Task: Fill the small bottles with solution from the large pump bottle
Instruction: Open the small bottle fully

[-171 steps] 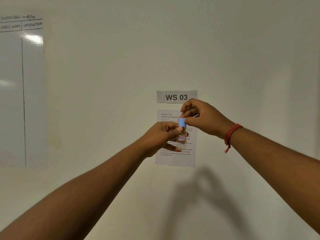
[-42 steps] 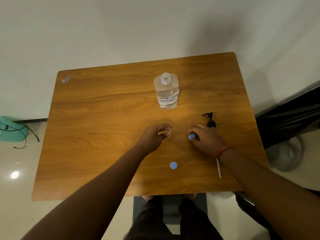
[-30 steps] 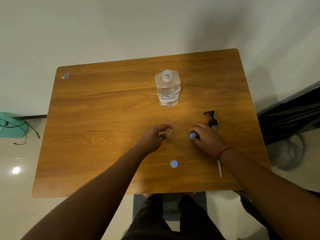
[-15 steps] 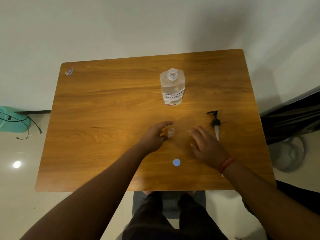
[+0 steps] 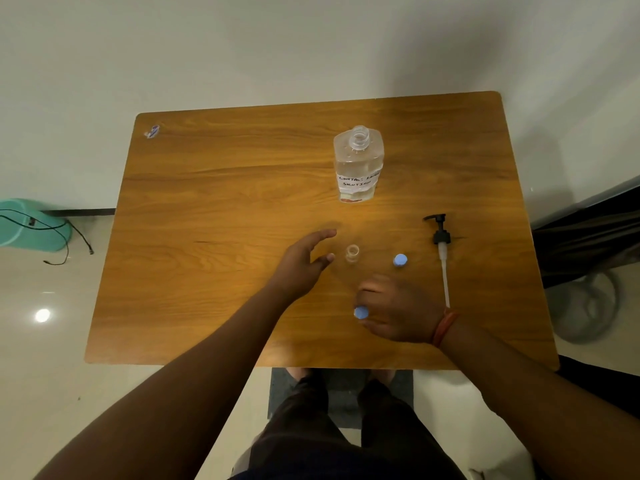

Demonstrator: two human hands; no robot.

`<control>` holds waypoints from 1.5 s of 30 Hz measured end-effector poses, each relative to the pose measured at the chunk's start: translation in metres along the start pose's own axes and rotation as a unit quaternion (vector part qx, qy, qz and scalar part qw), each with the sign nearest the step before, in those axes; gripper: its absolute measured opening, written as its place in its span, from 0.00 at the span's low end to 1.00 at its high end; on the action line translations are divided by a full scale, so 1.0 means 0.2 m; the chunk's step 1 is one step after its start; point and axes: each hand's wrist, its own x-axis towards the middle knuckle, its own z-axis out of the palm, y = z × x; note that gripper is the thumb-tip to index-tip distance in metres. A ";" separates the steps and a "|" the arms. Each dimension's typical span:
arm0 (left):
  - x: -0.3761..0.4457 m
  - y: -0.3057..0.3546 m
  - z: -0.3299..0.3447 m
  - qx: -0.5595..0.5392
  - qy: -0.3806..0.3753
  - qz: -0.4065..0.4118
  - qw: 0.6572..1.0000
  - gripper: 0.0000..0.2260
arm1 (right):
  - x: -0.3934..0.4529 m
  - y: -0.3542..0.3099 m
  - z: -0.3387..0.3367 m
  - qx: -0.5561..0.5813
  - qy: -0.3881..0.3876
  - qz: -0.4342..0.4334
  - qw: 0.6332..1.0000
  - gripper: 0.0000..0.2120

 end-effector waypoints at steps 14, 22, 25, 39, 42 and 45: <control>-0.12 0.29 -0.08 -0.150 -0.118 0.064 0.980 0.13 | 0.18 -0.14 -0.54 0.092 0.102 0.050 0.989 0.14; -0.16 0.86 -0.47 -0.198 -0.090 0.120 0.969 0.16 | 0.43 -0.39 -1.29 -0.008 0.129 0.001 0.992 0.11; -0.20 1.10 -0.65 -0.203 -0.063 0.170 0.962 0.16 | 0.52 -0.54 -1.60 -0.045 0.151 -0.005 0.988 0.08; -0.39 2.06 -1.34 -0.211 0.005 0.343 0.915 0.17 | 0.72 -1.28 -2.67 -0.164 0.237 -0.069 0.955 0.04; -0.43 2.19 -1.40 -0.211 0.006 0.359 0.909 0.17 | 0.72 -1.36 -2.78 -0.167 0.255 -0.073 0.950 0.04; -0.46 2.30 -1.44 -0.213 0.012 0.373 0.903 0.17 | 0.70 -1.44 -2.87 -0.170 0.269 -0.079 0.945 0.04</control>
